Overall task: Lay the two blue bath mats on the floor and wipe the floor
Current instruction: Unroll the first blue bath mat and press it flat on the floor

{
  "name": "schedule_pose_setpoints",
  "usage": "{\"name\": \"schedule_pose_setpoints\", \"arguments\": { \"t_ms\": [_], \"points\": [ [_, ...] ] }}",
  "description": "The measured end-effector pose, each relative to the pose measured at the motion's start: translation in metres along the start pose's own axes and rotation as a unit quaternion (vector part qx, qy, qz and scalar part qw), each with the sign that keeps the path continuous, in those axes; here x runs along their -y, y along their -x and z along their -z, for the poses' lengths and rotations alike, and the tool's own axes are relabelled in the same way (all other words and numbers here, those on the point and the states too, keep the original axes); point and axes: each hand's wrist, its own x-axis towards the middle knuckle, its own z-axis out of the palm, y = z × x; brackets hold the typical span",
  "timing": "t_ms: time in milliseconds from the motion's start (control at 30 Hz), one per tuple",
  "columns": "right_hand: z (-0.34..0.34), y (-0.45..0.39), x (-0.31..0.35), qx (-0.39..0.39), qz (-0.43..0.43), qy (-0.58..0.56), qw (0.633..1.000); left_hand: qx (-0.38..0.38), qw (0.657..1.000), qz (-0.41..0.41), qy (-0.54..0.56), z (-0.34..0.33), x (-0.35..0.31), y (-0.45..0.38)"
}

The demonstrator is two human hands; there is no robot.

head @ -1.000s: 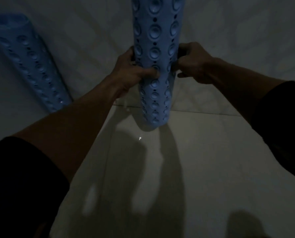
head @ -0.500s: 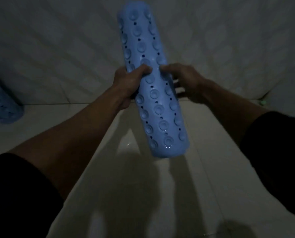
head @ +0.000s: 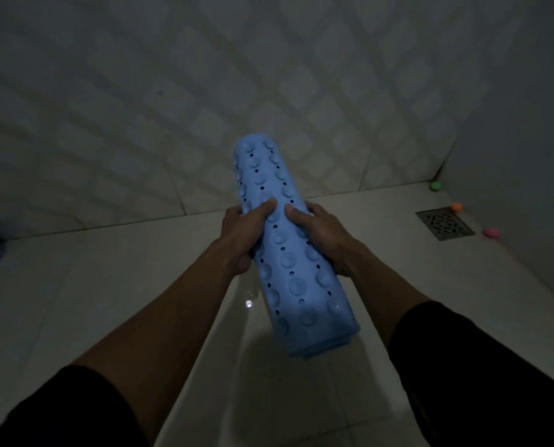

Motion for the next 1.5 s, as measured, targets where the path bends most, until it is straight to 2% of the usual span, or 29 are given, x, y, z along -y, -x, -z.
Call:
{"name": "schedule_pose_setpoints", "arguments": {
  "t_ms": [267, 467, 733, 833, 1000, 1133, 1233, 1333, 1500],
  "points": [
    [0.070, -0.019, -0.054, -0.060, -0.057, 0.021, 0.996, -0.025, 0.996, 0.084, -0.026, -0.054, 0.080, -0.042],
    [0.126, -0.051, -0.089, -0.082, -0.058, 0.042, 0.994, 0.001, 0.985, 0.164, -0.053, -0.105, 0.124, -0.084],
    [0.185, -0.079, -0.125, -0.106, -0.058, 0.093, 0.988, 0.011, 0.984, 0.164, -0.069, -0.165, 0.155, -0.116],
    [0.188, -0.086, -0.139, -0.109, -0.094, 0.161, 0.976, -0.007, 0.986, 0.143, -0.090, -0.172, 0.169, -0.120],
    [0.182, -0.084, -0.147, -0.111, -0.094, 0.200, 0.969, -0.030, 0.979, 0.121, -0.161, -0.163, 0.174, -0.123],
    [0.165, -0.089, -0.141, -0.111, -0.137, 0.314, 0.933, -0.017, 0.973, 0.151, -0.174, -0.154, 0.168, -0.121],
    [0.153, -0.092, -0.131, -0.116, -0.164, 0.312, 0.929, -0.030, 0.968, 0.145, -0.202, -0.143, 0.162, -0.118],
    [0.141, -0.089, -0.113, -0.136, -0.151, 0.309, 0.929, -0.030, 0.969, 0.127, -0.209, -0.125, 0.155, -0.119],
    [0.117, -0.084, -0.094, -0.143, -0.168, 0.352, 0.910, 0.000, 0.966, 0.166, -0.197, -0.099, 0.147, -0.117]
  ]
}}
